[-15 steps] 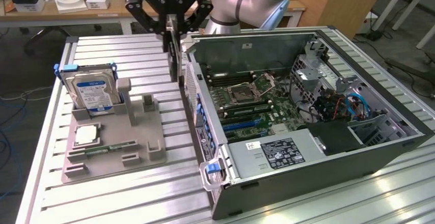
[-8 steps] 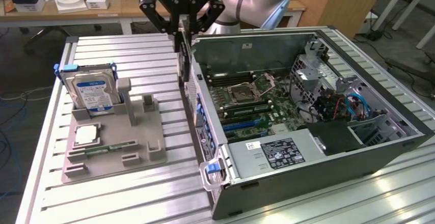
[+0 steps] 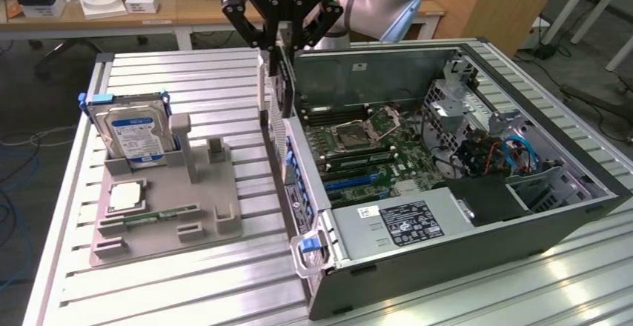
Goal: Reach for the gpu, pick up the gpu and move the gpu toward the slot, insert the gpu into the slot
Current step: 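Pick up the gpu and move the gpu toward the slot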
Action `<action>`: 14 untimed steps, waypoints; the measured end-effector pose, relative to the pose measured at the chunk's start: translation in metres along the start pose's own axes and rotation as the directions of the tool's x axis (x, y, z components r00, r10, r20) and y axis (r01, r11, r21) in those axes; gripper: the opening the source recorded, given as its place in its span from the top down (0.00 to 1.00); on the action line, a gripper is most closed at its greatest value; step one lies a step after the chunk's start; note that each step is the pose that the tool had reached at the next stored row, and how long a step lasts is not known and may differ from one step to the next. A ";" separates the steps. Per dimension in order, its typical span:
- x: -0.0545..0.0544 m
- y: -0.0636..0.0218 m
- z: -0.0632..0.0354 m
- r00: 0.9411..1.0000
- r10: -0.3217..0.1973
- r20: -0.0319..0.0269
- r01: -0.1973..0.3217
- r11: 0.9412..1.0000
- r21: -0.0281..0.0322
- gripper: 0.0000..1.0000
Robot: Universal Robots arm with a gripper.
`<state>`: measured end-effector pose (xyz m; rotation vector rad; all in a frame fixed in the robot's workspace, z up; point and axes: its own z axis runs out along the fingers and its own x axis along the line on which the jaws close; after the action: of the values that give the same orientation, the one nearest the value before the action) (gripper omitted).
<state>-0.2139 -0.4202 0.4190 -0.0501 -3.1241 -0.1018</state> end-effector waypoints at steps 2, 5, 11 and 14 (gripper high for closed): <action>-0.005 0.0002 0.0000 1.000 0.000 0.000 0.000 1.000 0.000 0.73; -0.012 0.0004 -0.0001 1.000 0.000 0.000 0.000 1.000 0.000 0.73; -0.028 0.0009 -0.0003 1.000 0.000 0.000 0.000 1.000 0.000 0.73; -0.037 0.0012 -0.0003 1.000 0.000 0.000 0.000 1.000 0.000 0.73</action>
<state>-0.1771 -0.4202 0.4188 -0.0501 -3.1240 -0.1019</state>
